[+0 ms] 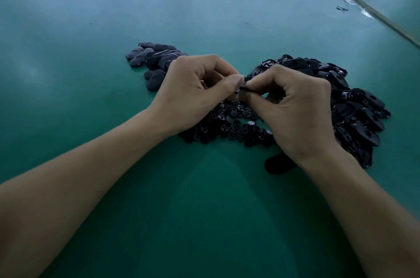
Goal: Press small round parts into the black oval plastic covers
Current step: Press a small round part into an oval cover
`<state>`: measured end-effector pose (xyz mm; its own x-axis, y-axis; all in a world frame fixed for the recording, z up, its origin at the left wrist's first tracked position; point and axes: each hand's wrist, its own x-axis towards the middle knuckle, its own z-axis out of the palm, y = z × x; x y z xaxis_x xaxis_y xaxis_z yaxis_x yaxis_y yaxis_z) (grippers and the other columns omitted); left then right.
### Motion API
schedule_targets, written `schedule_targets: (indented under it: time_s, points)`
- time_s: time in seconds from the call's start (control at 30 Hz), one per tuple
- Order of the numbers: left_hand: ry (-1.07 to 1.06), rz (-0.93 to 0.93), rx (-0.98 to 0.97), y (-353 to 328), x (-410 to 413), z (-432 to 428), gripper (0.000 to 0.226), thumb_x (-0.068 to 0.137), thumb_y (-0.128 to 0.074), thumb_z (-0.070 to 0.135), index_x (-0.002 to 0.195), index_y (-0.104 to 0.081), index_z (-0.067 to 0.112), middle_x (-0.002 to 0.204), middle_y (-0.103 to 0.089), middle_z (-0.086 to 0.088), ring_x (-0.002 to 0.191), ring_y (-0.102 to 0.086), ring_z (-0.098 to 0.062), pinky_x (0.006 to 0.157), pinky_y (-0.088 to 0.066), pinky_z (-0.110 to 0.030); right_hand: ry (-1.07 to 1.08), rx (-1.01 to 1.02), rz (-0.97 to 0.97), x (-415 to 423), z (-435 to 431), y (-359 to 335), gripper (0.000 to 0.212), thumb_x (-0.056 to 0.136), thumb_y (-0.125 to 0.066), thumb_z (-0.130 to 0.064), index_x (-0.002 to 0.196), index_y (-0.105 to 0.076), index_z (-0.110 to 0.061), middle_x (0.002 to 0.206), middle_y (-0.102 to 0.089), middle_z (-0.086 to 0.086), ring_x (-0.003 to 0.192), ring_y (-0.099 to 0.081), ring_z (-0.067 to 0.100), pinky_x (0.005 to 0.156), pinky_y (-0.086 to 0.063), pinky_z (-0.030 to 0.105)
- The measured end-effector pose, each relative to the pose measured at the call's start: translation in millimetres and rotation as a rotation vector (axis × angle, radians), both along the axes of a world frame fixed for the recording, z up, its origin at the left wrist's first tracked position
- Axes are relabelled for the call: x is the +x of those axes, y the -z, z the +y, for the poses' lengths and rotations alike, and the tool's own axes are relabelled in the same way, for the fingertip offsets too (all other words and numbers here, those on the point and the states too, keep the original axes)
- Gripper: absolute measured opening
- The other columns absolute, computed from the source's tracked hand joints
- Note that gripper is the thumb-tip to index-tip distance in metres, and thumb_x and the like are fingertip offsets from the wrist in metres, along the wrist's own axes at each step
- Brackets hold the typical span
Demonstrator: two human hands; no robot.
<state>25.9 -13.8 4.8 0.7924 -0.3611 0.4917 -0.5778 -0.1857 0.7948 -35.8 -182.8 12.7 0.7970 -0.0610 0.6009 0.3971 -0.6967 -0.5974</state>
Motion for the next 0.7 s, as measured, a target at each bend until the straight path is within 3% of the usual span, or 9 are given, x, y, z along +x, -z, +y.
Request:
schedule_targets:
  time_s: [0.07,0.2,0.4,0.53,0.7]
  points:
    - [-0.004,0.009,-0.007,0.0,0.2,0.3,0.006,0.088,-0.071,0.018,0.084,-0.074,0.021,0.07,-0.074,-0.003,0.06,-0.064,-0.031,0.053,-0.046,-0.036,-0.006,0.002,0.042,0.3,-0.3,1.2,0.012,0.077,-0.084,-0.013,0.083,-0.074,-0.011,0.077,-0.07,-0.004,0.067,-0.061,0.004,0.062,-0.047,0.015]
    - [0.013,0.062,-0.051,-0.5,0.5,0.7,0.018,0.086,-0.074,0.008,0.089,-0.072,0.025,0.069,-0.072,-0.003,0.052,-0.052,-0.003,0.05,-0.037,-0.019,0.012,0.015,0.041,1.0,-1.5,0.6,0.015,0.081,-0.081,-0.018,0.093,-0.073,-0.015,0.083,-0.069,-0.005,0.077,-0.065,0.006,0.068,-0.051,0.017]
    - [0.031,0.111,-0.082,-2.3,2.7,3.6,0.021,0.088,-0.07,0.013,0.104,-0.07,0.028,0.08,-0.071,-0.008,0.059,-0.048,-0.016,0.055,-0.038,-0.024,0.023,0.03,0.051,1.1,-0.5,-0.1,0.014,0.087,-0.074,-0.021,0.101,-0.073,-0.021,0.082,-0.068,-0.014,0.081,-0.065,0.003,0.07,-0.047,0.009]
    - [0.024,0.088,-0.092,-0.5,2.8,2.0,0.014,0.087,-0.073,0.011,0.092,-0.072,0.023,0.07,-0.07,0.015,0.063,-0.058,0.004,0.056,-0.041,-0.015,-0.009,0.105,0.01,-0.1,3.4,-3.2,0.017,0.087,-0.073,-0.017,0.094,-0.067,-0.031,0.082,-0.068,-0.015,0.077,-0.065,0.006,0.065,-0.049,0.016]
    - [0.031,0.026,-0.071,-0.1,1.1,0.6,0.016,0.084,-0.08,0.01,0.084,-0.065,0.017,0.066,-0.065,0.013,0.051,-0.051,0.006,0.051,-0.035,-0.007,-0.035,0.112,-0.024,-0.9,5.0,-3.8,0.019,0.09,-0.068,-0.011,0.095,-0.066,-0.029,0.085,-0.067,-0.019,0.079,-0.066,0.006,0.07,-0.053,0.02]
